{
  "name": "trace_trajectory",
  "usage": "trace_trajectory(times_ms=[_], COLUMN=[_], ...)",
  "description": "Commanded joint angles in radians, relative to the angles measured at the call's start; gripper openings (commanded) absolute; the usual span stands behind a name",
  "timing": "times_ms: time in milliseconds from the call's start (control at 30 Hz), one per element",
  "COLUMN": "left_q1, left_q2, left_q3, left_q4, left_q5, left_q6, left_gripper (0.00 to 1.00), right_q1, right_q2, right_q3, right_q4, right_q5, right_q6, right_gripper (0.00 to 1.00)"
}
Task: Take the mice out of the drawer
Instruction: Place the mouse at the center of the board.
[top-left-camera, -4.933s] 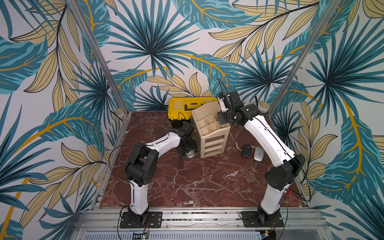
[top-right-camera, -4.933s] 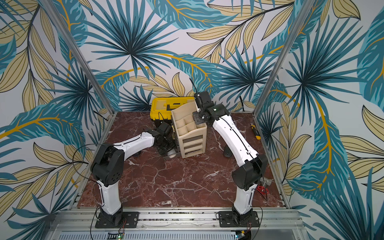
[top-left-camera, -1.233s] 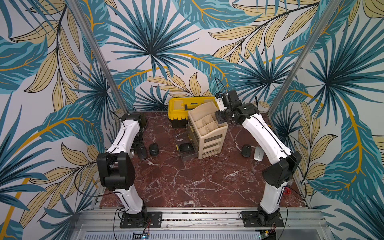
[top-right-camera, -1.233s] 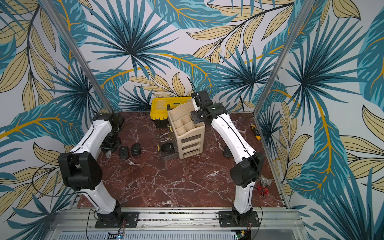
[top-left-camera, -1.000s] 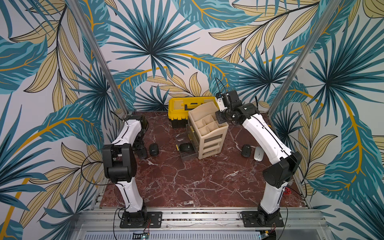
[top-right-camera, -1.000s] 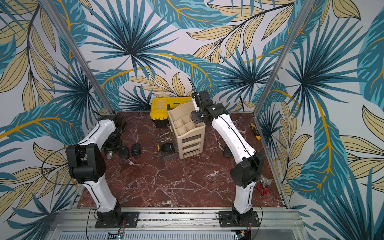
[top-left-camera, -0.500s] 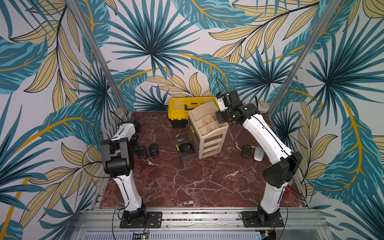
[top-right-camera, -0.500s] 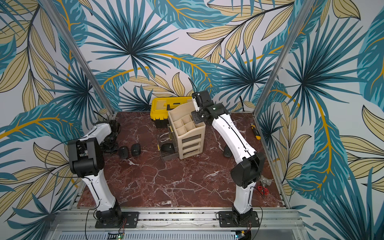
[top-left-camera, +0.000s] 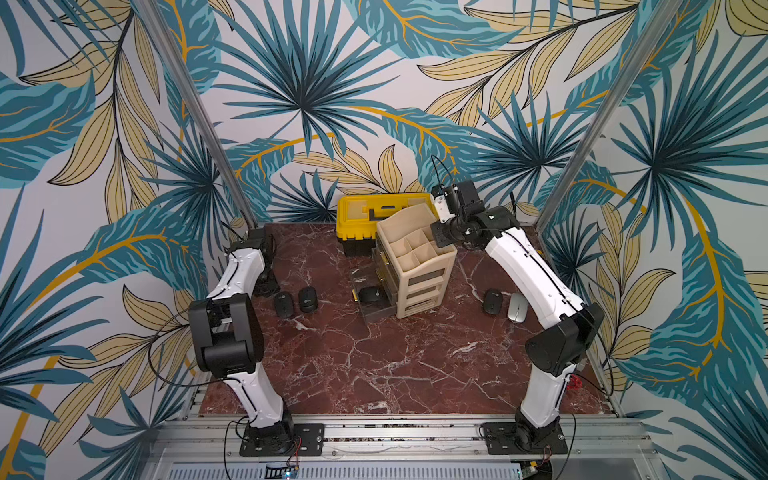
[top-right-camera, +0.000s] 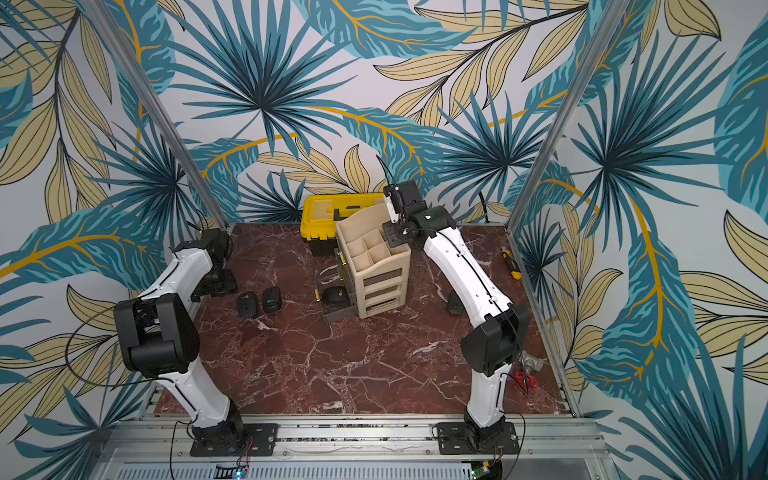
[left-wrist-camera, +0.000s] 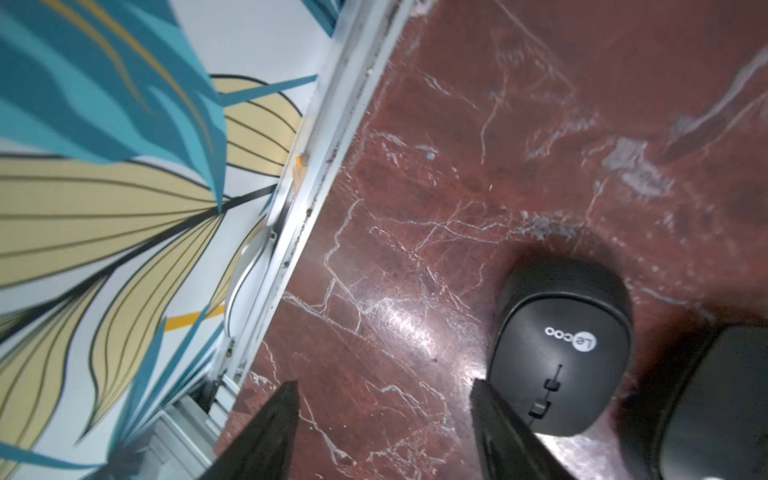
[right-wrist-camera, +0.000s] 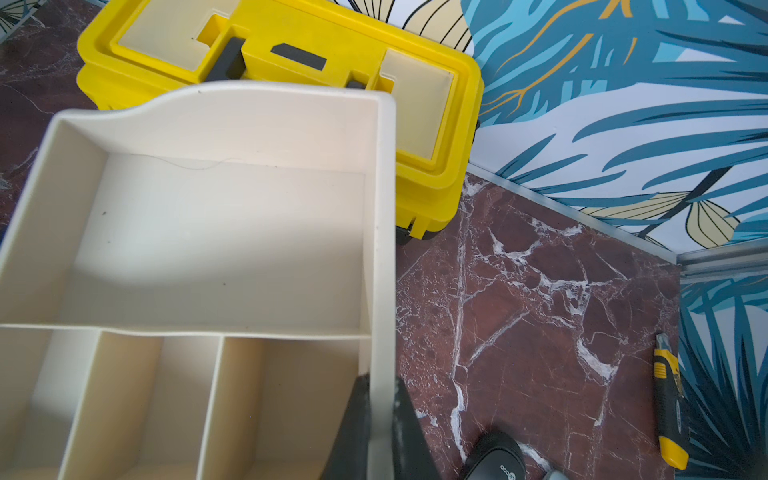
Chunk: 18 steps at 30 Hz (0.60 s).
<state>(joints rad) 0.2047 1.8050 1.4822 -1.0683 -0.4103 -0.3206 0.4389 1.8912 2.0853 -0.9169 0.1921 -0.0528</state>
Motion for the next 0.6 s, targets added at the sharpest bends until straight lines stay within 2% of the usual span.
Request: trace_trajectory(times_ms=[0, 33, 200, 267, 367, 433, 567], left_q1=[0.007, 0.011, 0.017, 0.009, -0.049, -0.103, -0.188], left_q2=[-0.003, 0.004, -0.013, -0.051, -0.153, -0.209, -0.297], left_q3=[-0.008, 0.005, -0.004, -0.023, -0.061, -0.067, -0.098], left_q4=[-0.064, -0.097, -0.165, -0.151, -0.081, -0.058, 0.021], left_q5=[-0.048, -0.056, -0.058, -0.039, 0.017, 0.097, 0.359], left_q6=[-0.009, -0.021, -0.037, -0.028, 0.029, 0.066, 0.118], left_gripper=[0.96, 1.0, 1.0, 1.0, 1.0, 1.0, 1.0], right_q1=[-0.001, 0.0, 0.0, 0.0, -0.001, 0.0, -0.001], right_q2=[0.043, 0.045, 0.042, 0.042, 0.043, 0.045, 0.044], right_q3=[0.019, 0.025, 0.022, 0.022, 0.02, 0.02, 0.02], right_q4=[0.033, 0.026, 0.019, 0.015, 0.016, 0.015, 0.016], right_q5=[0.044, 0.044, 0.055, 0.055, 0.054, 0.049, 0.042], right_q6=[-0.026, -0.025, -0.027, -0.027, -0.027, -0.025, -0.021], right_gripper=[0.0, 0.0, 0.0, 0.0, 0.0, 0.0, 0.0])
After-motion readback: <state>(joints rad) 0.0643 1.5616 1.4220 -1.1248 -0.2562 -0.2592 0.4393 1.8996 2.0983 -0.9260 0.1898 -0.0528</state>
